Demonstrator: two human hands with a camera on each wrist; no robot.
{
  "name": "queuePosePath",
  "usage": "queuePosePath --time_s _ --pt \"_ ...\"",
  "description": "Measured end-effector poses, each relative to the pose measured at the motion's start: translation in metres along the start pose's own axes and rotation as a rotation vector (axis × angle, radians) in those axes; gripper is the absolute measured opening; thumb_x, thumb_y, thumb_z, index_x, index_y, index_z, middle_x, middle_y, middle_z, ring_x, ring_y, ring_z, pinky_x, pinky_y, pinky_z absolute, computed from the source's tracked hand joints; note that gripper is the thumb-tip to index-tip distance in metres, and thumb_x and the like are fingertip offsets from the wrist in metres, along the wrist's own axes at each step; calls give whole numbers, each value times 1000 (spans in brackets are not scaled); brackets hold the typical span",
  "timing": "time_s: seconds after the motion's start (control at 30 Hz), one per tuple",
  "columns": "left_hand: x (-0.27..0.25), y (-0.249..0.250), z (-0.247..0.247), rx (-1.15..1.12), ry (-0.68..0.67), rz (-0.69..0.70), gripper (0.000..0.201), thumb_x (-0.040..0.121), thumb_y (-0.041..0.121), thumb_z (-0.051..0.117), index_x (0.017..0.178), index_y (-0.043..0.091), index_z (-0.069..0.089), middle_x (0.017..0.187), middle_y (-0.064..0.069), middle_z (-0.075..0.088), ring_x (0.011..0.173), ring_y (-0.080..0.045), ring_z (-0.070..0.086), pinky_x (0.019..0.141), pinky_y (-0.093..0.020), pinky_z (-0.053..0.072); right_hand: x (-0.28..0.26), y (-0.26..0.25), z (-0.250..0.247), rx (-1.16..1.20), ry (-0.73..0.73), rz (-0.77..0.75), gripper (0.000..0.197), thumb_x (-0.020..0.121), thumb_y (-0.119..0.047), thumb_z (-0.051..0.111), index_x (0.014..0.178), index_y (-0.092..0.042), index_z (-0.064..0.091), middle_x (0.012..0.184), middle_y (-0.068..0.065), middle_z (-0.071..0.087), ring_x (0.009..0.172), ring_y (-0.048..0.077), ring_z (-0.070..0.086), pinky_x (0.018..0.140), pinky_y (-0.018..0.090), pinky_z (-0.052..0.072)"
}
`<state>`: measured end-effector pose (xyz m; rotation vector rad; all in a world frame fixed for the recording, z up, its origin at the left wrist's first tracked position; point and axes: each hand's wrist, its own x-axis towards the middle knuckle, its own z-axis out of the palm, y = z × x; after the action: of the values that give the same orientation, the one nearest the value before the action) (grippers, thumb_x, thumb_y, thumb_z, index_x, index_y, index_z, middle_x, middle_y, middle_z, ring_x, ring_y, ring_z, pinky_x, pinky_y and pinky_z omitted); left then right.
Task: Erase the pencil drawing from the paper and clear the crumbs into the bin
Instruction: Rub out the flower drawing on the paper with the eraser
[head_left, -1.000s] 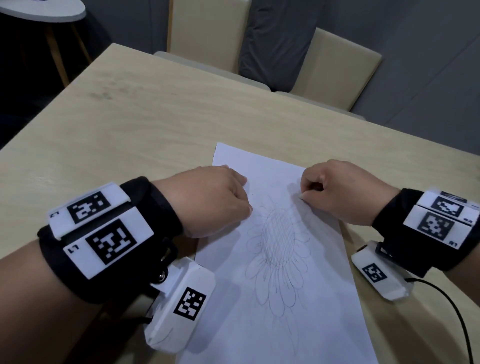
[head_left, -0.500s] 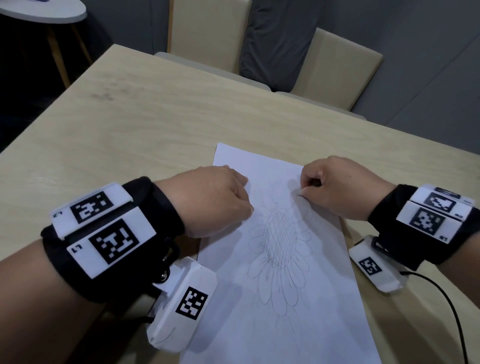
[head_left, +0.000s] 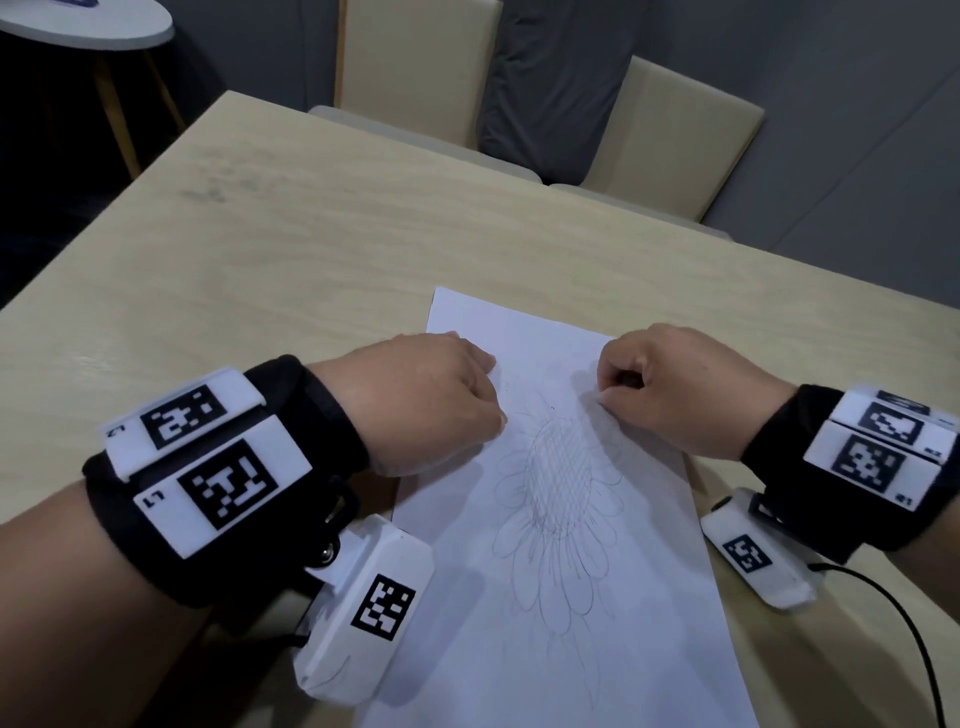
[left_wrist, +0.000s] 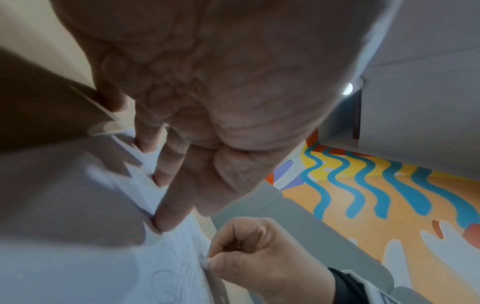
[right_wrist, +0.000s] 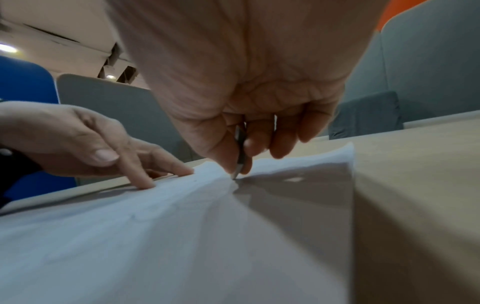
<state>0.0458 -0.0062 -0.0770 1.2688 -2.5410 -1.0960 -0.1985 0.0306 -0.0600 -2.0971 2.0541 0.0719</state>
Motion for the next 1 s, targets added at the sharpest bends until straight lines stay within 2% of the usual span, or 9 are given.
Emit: queuePosePath --time_s 0.1,0.2,0.33,0.43,0.5,0.6,0.7,0.83,1.0 --pt "1 0 0 6 4 -1 33 94 31 52 101 6 73 99 14 42 124 12 34 108 -30 37 -4 -4 -1 45 -38 -9 16 85 -20 63 70 -24 62 71 -7 65 71 11 59 64 32 49" --pt "1 -1 0 -15 10 1 33 94 31 53 101 7 73 108 5 54 122 19 28 107 -25 35 5 1 -6 64 54 17 17 86 -19 64 70 -24 62 71 -8 65 71 11 60 64 33 50" --pt "1 -1 -1 5 -4 11 34 95 32 52 102 5 73 102 14 41 128 17 26 106 -23 34 15 -8 2 36 75 -18 17 87 -17 62 71 -23 62 71 -7 65 70 8 57 63 33 49" --pt "0 1 -1 16 -18 13 33 95 32 53 104 9 74 113 19 47 141 11 20 107 -23 31 20 -7 4 -7 65 -23 16 87 -18 60 72 -22 61 73 -7 64 74 8 49 63 30 40" --pt "0 1 -2 17 -17 8 33 95 32 53 104 10 75 132 20 53 141 11 21 108 -22 32 20 -3 3 -14 73 -3 17 87 -18 60 71 -23 60 73 -7 64 77 13 50 65 30 41" --pt "2 -1 0 0 -9 -3 34 95 32 52 105 6 72 115 7 56 124 16 30 103 -22 35 15 -8 4 18 54 -21 16 86 -17 60 71 -22 62 74 -7 64 76 12 54 65 32 45" --pt "2 0 0 -7 -3 -5 36 96 31 52 105 3 71 100 11 38 102 21 29 89 -16 36 12 -10 5 32 53 -34 16 87 -17 61 72 -22 63 74 -7 65 75 11 56 66 34 49" --pt "1 1 -1 12 2 -13 35 95 31 52 105 3 71 100 13 38 108 14 35 104 -31 37 17 -4 5 9 82 -27 17 87 -19 61 71 -22 62 73 -6 65 74 10 54 66 34 48" --pt "1 0 0 21 -5 -9 34 94 31 53 104 6 73 111 23 48 125 14 34 108 -31 38 9 6 2 -2 76 20 19 88 -22 62 70 -24 61 73 -7 64 75 10 54 67 34 48"
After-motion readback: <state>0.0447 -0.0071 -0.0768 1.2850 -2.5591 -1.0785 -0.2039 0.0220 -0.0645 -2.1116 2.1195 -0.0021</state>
